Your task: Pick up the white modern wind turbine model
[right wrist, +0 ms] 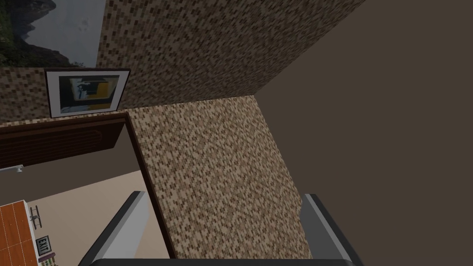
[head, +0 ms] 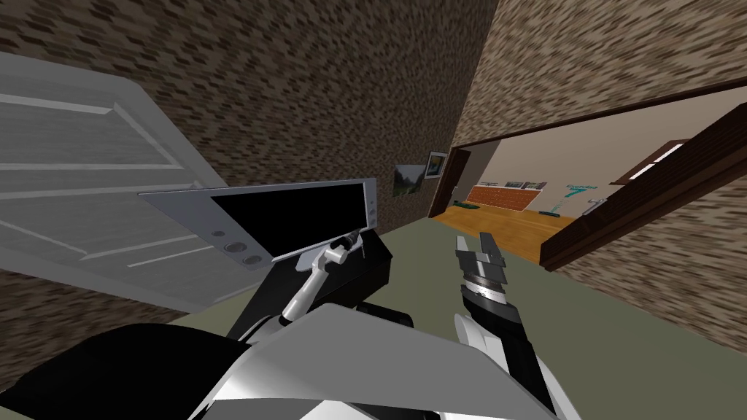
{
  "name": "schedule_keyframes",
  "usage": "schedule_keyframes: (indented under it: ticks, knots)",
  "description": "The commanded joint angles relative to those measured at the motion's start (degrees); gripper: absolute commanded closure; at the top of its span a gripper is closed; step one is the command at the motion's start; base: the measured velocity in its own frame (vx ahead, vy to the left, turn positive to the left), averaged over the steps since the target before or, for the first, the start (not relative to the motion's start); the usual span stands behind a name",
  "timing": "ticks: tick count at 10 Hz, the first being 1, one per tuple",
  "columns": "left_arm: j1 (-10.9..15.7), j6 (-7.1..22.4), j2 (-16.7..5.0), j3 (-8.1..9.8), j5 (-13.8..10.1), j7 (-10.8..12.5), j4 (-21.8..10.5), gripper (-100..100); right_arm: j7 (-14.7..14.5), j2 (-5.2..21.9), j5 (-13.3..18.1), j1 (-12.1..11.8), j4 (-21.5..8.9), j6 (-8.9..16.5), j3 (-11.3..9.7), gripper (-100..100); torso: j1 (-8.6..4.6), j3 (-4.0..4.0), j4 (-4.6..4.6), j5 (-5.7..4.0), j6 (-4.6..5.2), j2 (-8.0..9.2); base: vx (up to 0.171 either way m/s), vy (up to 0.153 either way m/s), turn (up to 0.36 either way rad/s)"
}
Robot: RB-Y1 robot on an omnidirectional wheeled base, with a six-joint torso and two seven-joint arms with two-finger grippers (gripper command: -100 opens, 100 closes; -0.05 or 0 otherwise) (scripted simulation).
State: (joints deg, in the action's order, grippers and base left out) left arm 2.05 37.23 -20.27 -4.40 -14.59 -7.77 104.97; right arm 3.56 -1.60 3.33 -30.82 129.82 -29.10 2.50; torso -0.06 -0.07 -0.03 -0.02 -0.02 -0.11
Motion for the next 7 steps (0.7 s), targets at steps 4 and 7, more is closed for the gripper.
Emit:
schedule_keyframes:
  ticks: [4, 7]
  knots:
    - [1.76, 7.09, -0.81, -0.8, -0.09, -2.02, -2.69, -100, 0.0, 0.0, 0.0, 0.0, 0.0, 0.0, 0.0, 0, 0.02, 0.03, 0.01, 0.0, -0.02, 0.06, 0.022, -0.014, -0.036]
    - [3.22, 11.99, -1.55, -1.43, -0.08, -3.52, -4.87, -100, 0.0, 0.0, 0.0, 0.0, 0.0, 0.0, 0.0, 0, 0.01, 0.02, 0.0, 0.0, -0.02, 0.03, 0.028, -0.018, -0.051]
